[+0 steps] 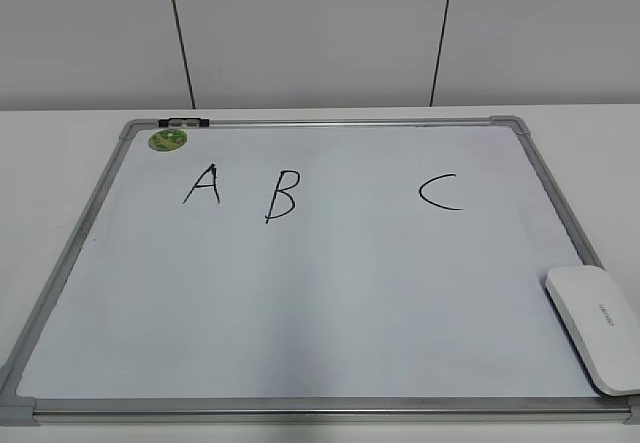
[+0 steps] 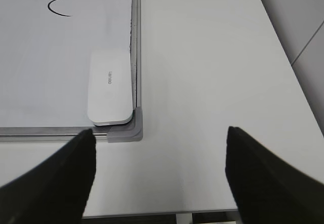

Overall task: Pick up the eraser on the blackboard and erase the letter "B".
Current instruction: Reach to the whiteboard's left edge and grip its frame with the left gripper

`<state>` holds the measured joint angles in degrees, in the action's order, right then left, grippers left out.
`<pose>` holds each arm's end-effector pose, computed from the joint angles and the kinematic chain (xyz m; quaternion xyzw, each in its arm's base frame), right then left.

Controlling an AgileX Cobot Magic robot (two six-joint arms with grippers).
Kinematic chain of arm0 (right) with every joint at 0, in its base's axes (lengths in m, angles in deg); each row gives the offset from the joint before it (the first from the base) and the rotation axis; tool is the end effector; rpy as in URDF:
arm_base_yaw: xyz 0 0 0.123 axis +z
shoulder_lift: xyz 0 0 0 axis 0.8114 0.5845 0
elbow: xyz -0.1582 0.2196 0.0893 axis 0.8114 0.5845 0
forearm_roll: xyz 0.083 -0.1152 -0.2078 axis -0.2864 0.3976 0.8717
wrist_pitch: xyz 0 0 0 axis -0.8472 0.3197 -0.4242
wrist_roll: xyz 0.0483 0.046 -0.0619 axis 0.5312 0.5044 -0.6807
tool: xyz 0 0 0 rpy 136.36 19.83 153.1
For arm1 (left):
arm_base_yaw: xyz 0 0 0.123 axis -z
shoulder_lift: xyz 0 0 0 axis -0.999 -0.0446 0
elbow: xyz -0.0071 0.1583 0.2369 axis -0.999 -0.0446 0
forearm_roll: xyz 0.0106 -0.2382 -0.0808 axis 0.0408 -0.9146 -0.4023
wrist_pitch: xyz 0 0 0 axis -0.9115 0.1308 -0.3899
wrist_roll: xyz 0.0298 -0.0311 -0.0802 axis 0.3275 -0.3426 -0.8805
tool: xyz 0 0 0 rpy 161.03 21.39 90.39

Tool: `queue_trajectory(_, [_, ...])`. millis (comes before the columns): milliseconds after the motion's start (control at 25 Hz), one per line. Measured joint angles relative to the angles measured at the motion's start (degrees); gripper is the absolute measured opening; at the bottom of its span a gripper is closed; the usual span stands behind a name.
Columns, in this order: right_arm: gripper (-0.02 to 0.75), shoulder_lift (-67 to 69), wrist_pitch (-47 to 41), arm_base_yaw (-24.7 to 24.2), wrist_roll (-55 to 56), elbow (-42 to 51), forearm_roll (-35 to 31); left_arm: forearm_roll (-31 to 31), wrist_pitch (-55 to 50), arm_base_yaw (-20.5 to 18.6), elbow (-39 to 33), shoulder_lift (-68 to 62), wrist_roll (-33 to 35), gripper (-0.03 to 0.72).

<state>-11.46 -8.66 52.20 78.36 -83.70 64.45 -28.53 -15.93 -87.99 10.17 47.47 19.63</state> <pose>-0.0113 -0.0061 0.2699 -0.0103 0.8702 -0.0641 0.4884 -0.0063 -0.0049 0.2803 0.0276 0.8612 -0.0090 0.5074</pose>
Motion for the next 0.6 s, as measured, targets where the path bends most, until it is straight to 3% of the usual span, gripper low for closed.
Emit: queue_trajectory(600, [0.591,0.00,0.00,0.00,0.00,0.00,0.00,0.00,0.00,0.00,0.00,0.00,0.00,0.589])
